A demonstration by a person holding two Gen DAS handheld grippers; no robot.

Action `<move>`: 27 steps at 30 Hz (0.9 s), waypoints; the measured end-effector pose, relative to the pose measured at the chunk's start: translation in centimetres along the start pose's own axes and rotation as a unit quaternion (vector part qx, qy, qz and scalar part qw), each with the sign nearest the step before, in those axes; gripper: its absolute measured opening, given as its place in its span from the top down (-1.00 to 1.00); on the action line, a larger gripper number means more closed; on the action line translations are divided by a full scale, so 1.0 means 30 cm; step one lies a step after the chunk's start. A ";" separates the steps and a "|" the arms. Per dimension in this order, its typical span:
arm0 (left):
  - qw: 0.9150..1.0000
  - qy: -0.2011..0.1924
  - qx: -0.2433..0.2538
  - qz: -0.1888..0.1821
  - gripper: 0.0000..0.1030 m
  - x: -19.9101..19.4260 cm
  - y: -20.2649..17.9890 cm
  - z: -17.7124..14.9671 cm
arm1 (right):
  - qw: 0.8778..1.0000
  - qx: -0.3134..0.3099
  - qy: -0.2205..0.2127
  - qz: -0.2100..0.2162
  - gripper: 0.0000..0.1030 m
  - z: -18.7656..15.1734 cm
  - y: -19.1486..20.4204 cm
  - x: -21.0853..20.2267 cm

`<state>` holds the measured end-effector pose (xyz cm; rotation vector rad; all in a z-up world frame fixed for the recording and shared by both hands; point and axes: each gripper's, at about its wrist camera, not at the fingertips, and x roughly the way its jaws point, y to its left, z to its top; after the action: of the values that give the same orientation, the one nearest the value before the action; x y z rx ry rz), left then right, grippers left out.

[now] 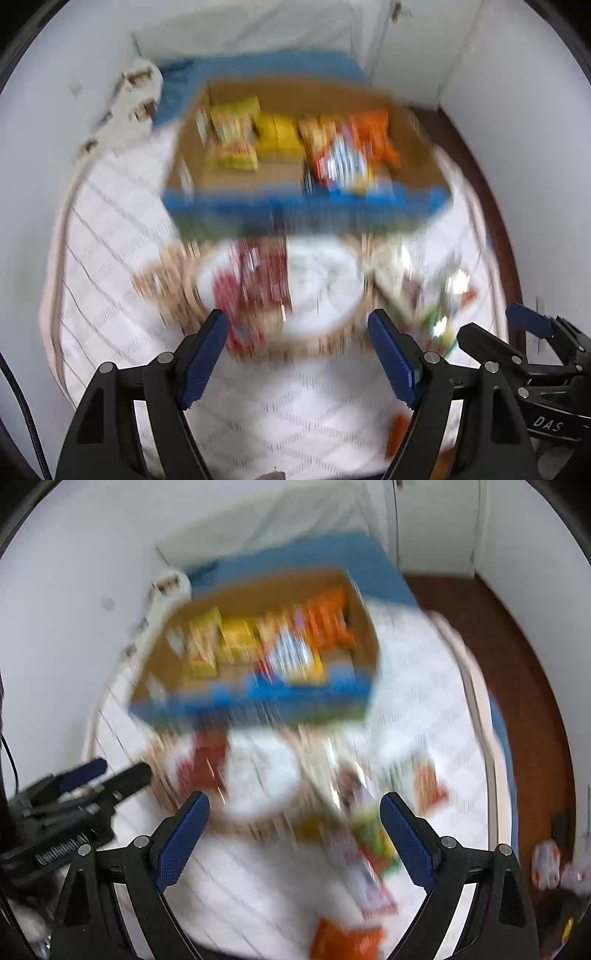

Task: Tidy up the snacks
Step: 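Move both tools back to the pile and grasp the orange chip bag with the left tool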

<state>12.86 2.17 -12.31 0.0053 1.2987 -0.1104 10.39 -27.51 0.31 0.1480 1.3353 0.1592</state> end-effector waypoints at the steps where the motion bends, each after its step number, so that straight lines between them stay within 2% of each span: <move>1: 1.000 0.017 0.006 0.001 -0.50 0.035 -0.008 -0.039 | 1.000 0.001 0.026 -0.006 -0.86 -0.064 -0.027 0.040; 3: 0.998 0.060 0.028 0.005 -0.50 0.119 -0.037 -0.136 | 0.997 -0.012 0.077 -0.007 -0.86 -0.177 -0.059 0.114; 6: 0.992 0.119 0.046 0.007 -0.49 0.218 -0.064 -0.238 | 0.993 -0.001 0.116 -0.034 -0.86 -0.318 -0.129 0.178; 9: 0.986 0.158 0.050 -0.007 -0.49 0.283 -0.091 -0.320 | 0.985 0.107 0.137 -0.009 -0.79 -0.465 -0.260 0.219; 11: 0.984 0.171 0.051 -0.014 -0.50 0.302 -0.108 -0.352 | 0.975 0.167 0.146 0.018 -0.37 -0.545 -0.318 0.248; 14: 0.983 0.173 0.062 -0.014 -0.50 0.306 -0.129 -0.385 | 0.953 0.243 0.161 0.080 -0.17 -0.647 -0.358 0.325; 16: 0.983 0.170 0.069 -0.009 -0.50 0.300 -0.130 -0.399 | 0.945 0.264 0.157 0.111 -0.04 -0.660 -0.342 0.366; 20: 0.985 0.164 0.058 0.006 -0.50 0.284 -0.074 -0.404 | 0.948 0.243 0.144 0.146 0.03 -0.612 -0.241 0.414; 24: 0.985 0.173 -0.004 0.002 -0.49 0.278 0.049 -0.393 | 0.957 0.192 0.131 0.174 0.06 -0.518 -0.083 0.444; 27: 0.986 0.162 -0.040 0.005 -0.49 0.260 0.126 -0.388 | 0.954 0.146 0.133 0.227 0.06 -0.468 0.003 0.447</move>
<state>4.06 6.09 -23.18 -0.0398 1.6280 -0.0486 -0.26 -24.53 -15.66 0.7082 1.5735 0.3787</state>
